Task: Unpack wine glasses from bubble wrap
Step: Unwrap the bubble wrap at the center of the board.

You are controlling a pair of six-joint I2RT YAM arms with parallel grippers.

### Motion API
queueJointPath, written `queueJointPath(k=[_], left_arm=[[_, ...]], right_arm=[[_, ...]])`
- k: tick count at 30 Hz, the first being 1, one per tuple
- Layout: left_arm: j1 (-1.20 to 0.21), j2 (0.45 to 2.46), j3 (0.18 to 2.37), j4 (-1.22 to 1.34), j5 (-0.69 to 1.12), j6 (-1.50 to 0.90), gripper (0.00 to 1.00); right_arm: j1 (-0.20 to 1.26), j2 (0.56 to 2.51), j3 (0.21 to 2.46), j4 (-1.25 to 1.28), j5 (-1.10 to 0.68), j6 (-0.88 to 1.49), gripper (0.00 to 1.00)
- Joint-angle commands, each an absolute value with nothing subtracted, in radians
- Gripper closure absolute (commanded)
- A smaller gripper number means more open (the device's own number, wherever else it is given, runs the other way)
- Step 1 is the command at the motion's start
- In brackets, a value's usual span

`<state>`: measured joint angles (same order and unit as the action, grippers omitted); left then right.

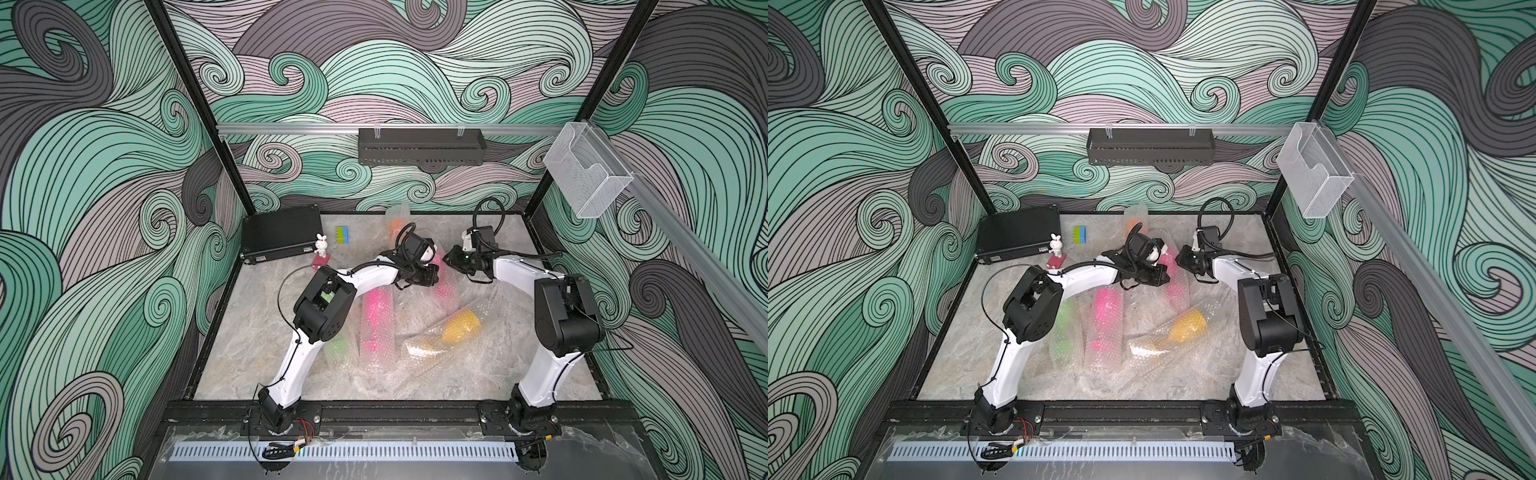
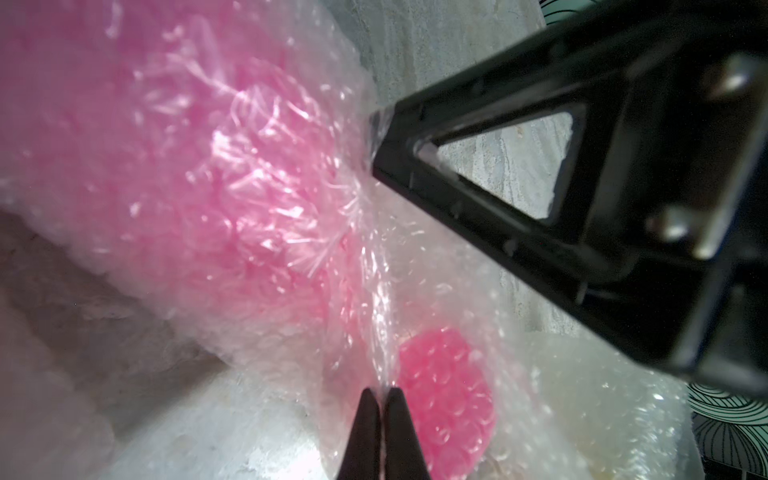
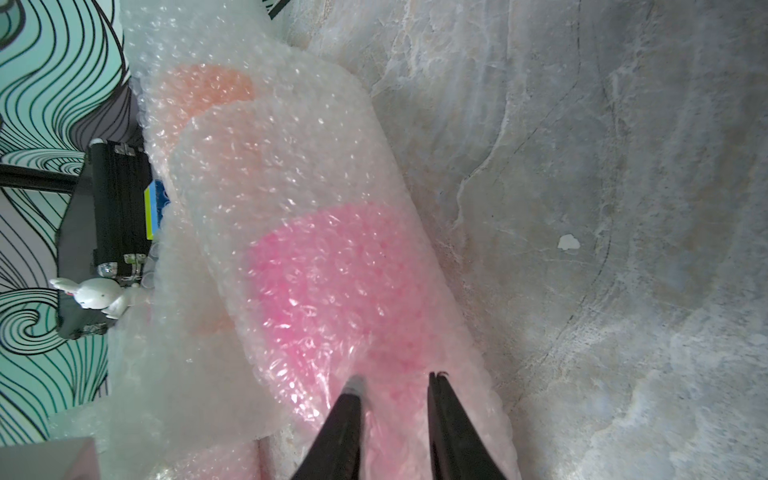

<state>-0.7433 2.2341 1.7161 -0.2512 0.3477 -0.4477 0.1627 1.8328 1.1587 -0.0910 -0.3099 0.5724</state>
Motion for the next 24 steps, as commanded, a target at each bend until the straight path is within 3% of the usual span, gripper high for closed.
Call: queueJointPath(k=[1,24], left_arm=[[-0.763,2.206,1.706,-0.333,0.367,-0.427,1.00],[-0.756,2.218,1.788,-0.371,0.382,-0.407,1.00]], right_arm=[[0.131,1.807,1.168,0.015,-0.337,0.624,0.70],[0.115,1.803,1.101,0.007,-0.327,0.574,0.70]])
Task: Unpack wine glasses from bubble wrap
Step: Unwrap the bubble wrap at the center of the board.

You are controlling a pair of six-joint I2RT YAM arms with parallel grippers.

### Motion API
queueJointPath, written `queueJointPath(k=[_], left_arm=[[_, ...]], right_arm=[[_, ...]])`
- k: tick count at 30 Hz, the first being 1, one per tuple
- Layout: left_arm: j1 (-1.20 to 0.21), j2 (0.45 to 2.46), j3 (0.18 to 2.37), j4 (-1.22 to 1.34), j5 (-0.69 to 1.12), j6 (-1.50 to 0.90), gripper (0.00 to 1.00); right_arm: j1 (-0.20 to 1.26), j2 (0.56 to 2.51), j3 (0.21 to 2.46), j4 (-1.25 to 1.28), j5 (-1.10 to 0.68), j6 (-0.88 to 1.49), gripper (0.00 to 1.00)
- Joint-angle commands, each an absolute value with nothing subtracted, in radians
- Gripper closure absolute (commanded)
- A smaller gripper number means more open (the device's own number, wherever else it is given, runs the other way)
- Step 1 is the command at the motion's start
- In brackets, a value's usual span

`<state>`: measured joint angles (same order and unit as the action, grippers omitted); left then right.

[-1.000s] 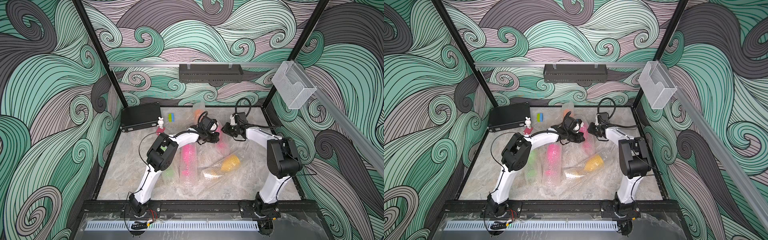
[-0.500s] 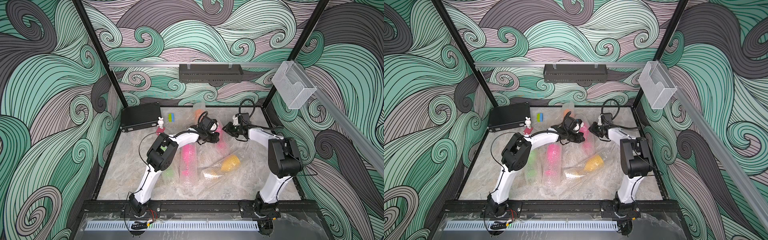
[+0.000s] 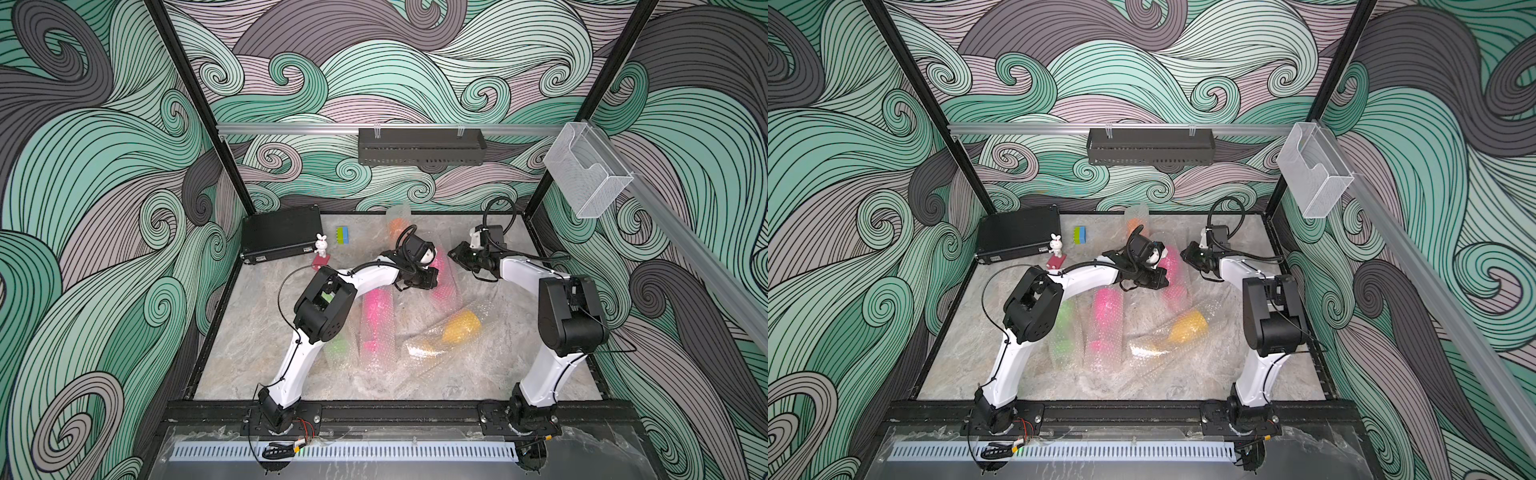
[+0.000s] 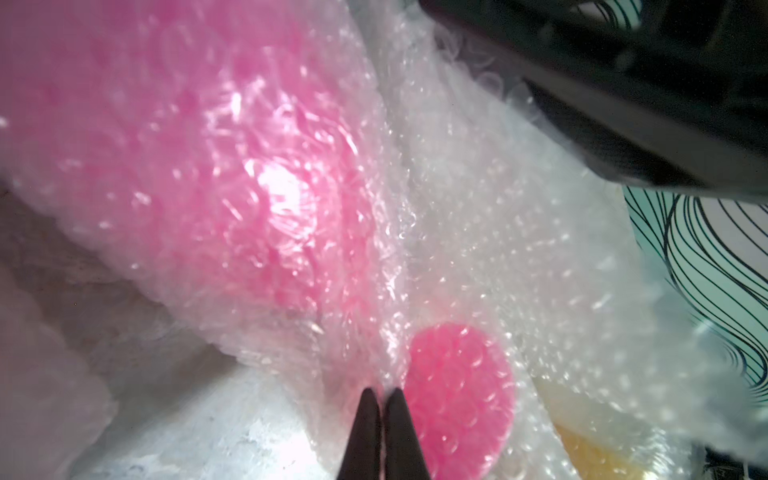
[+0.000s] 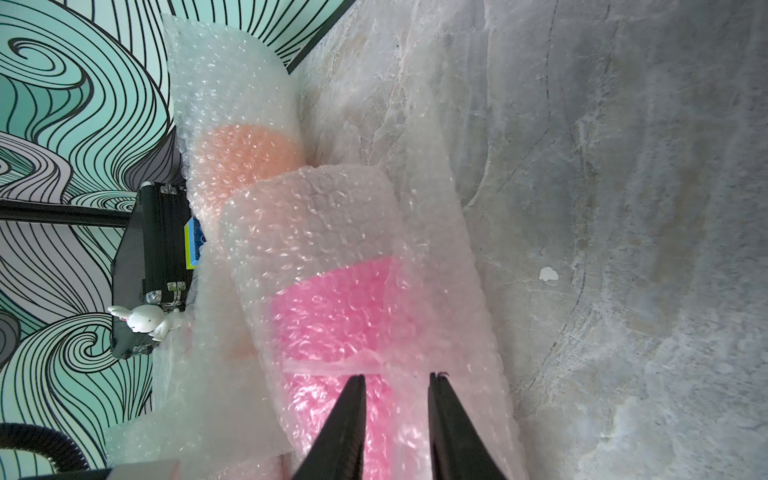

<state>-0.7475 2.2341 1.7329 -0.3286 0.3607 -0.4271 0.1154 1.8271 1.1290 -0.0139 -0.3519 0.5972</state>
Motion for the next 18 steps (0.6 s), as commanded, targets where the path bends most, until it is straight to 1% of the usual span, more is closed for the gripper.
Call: queueJointPath(k=[1,9,13,15,18], left_arm=[[-0.756,2.218,1.791,-0.370,0.380,-0.405,1.00],[-0.750,2.218,1.797,-0.364,0.380,-0.409,1.00],[-0.746,2.218,1.803,-0.365,0.382,-0.408,1.00],[-0.744,2.220,1.805,-0.365,0.382,-0.408,1.00],[-0.741,2.221,1.806,-0.369,0.382,-0.409,1.00]], right_arm=[[0.116,1.803,1.094,0.009,-0.326,0.570,0.70],[0.123,1.792,1.070,-0.006,-0.314,0.526,0.68],[0.126,1.780,1.053,-0.030,-0.281,0.487,0.66],[0.124,1.764,1.046,-0.045,-0.273,0.464,0.64],[0.124,1.734,1.027,-0.056,-0.249,0.440,0.55]])
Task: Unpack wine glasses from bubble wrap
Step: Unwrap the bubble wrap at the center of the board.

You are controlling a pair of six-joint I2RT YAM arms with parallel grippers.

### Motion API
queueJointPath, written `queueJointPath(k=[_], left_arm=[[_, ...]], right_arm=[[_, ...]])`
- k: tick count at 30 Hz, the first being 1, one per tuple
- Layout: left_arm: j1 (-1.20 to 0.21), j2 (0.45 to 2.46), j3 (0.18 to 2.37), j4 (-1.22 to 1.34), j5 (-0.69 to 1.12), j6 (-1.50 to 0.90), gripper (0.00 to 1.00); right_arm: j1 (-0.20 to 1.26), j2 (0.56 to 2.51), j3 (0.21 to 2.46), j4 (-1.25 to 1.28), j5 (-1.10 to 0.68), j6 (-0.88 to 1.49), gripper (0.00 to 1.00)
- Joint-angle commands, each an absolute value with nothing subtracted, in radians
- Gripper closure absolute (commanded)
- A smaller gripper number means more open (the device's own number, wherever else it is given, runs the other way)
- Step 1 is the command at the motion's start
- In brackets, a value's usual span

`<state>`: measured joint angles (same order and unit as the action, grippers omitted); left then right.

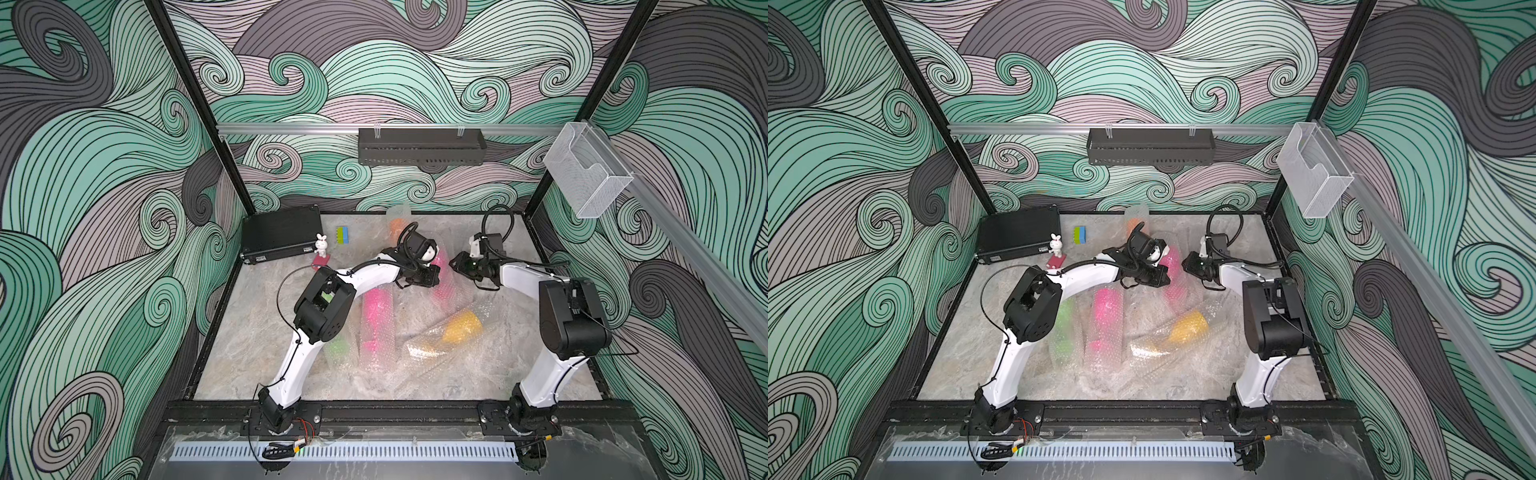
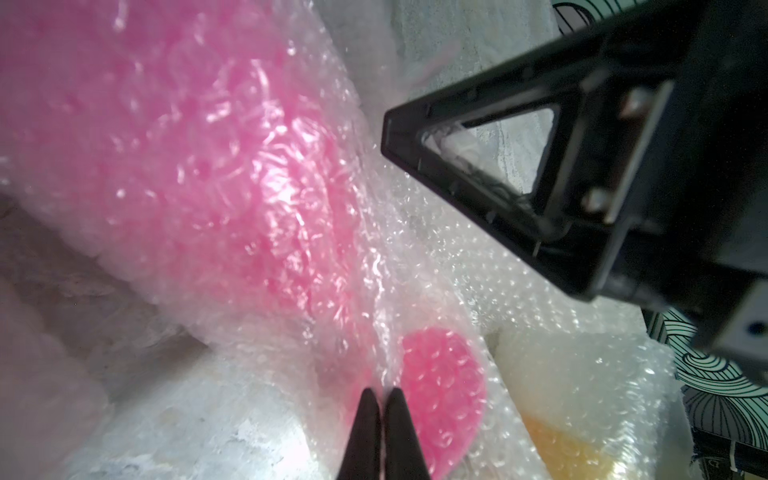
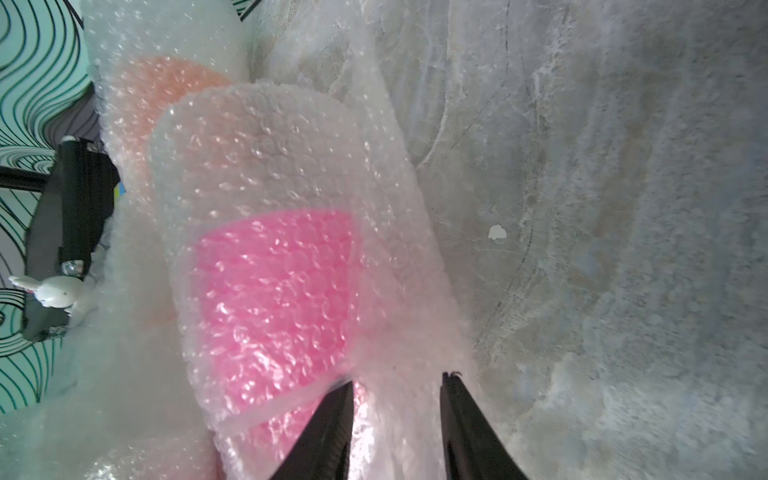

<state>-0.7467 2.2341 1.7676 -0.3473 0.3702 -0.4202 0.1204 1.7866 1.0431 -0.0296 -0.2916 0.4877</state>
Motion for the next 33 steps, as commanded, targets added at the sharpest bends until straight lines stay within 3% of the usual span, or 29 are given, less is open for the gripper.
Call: queueJointPath(k=[1,9,18,23,26,33], left_arm=[[-0.739,2.221,1.805,-0.370,0.382,-0.409,1.00],[-0.735,2.212,1.804,-0.365,0.385,-0.404,1.00],[-0.729,2.215,1.813,-0.352,0.409,-0.394,1.00],[-0.723,2.220,1.833,-0.346,0.427,-0.389,0.76],[-0.718,2.218,1.836,-0.340,0.427,-0.388,0.63],[-0.706,2.204,1.839,-0.314,0.422,-0.398,0.51]], right_arm=[[0.122,1.724,1.022,-0.062,-0.242,0.430,0.53],[0.122,1.737,1.019,-0.105,-0.232,0.390,0.57],[0.120,1.736,1.032,-0.126,-0.172,0.378,0.83],[0.101,1.733,1.052,-0.127,-0.145,0.385,0.97],[0.084,1.723,1.056,-0.126,-0.120,0.391,1.00],[0.019,1.682,1.061,-0.121,-0.049,0.396,1.00]])
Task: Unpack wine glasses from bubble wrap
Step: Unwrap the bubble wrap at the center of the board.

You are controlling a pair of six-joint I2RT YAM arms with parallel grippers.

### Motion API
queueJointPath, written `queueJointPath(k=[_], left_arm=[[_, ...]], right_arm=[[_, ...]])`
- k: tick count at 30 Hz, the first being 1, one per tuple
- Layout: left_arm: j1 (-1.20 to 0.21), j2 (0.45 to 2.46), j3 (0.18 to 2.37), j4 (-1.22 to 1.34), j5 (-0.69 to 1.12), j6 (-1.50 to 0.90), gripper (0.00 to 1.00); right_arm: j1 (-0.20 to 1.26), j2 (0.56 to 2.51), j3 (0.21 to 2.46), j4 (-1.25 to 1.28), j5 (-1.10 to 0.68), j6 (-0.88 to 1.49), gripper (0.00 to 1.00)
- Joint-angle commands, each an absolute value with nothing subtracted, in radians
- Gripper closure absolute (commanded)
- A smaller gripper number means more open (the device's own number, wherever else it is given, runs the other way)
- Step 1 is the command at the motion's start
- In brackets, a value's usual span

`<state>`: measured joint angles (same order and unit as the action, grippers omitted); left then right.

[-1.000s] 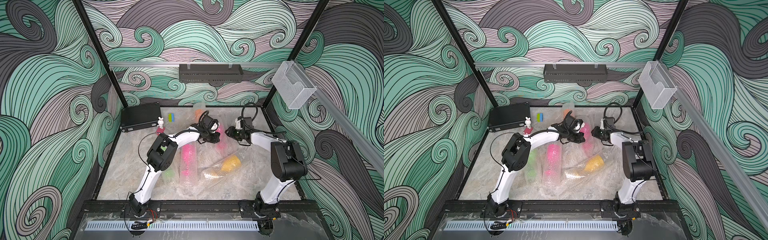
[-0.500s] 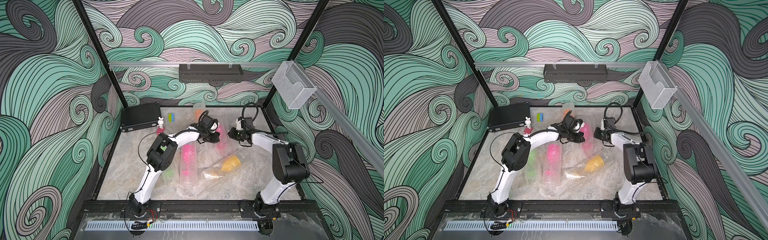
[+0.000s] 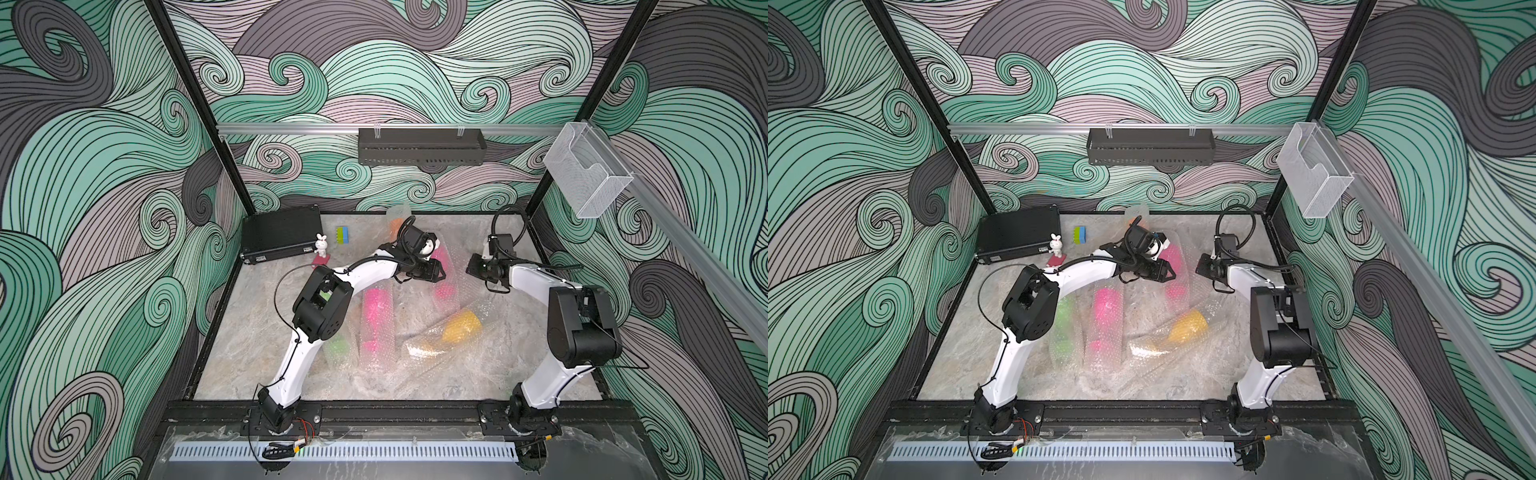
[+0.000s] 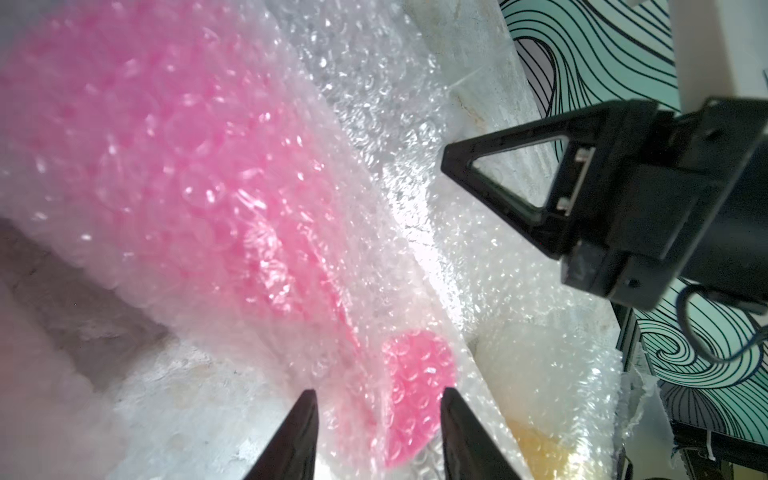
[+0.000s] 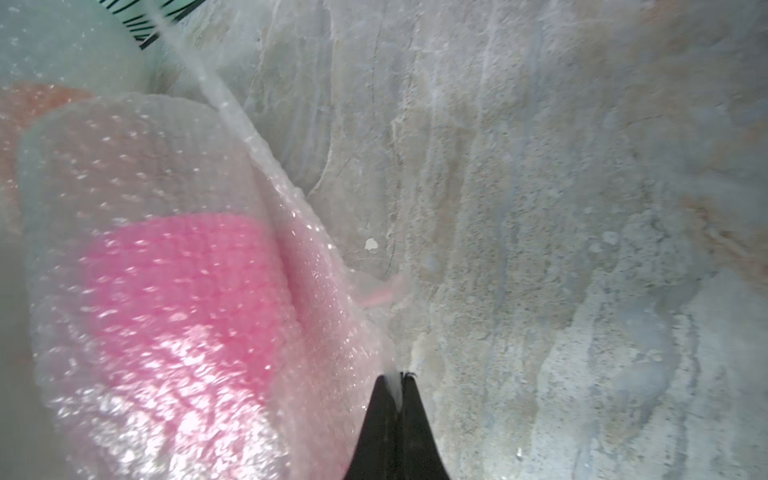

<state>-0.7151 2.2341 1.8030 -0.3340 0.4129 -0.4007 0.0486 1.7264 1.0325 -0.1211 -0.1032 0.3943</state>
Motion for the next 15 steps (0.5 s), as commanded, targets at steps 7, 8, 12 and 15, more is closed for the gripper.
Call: queueJointPath(k=[7,8,12,15], left_arm=[[-0.691,2.206,1.845,-0.313,0.423,-0.408,0.49],[-0.688,2.206,1.847,-0.314,0.425,-0.410,0.49],[-0.677,2.206,1.855,-0.316,0.435,-0.423,0.49],[-0.672,2.204,1.865,-0.319,0.440,-0.426,0.48]], right_arm=[[-0.077,1.691,1.073,-0.119,-0.046,0.407,1.00],[-0.087,1.694,1.081,-0.127,-0.040,0.402,1.00],[-0.125,1.689,1.082,-0.145,0.005,0.416,1.00],[-0.146,1.683,1.066,-0.143,0.014,0.430,1.00]])
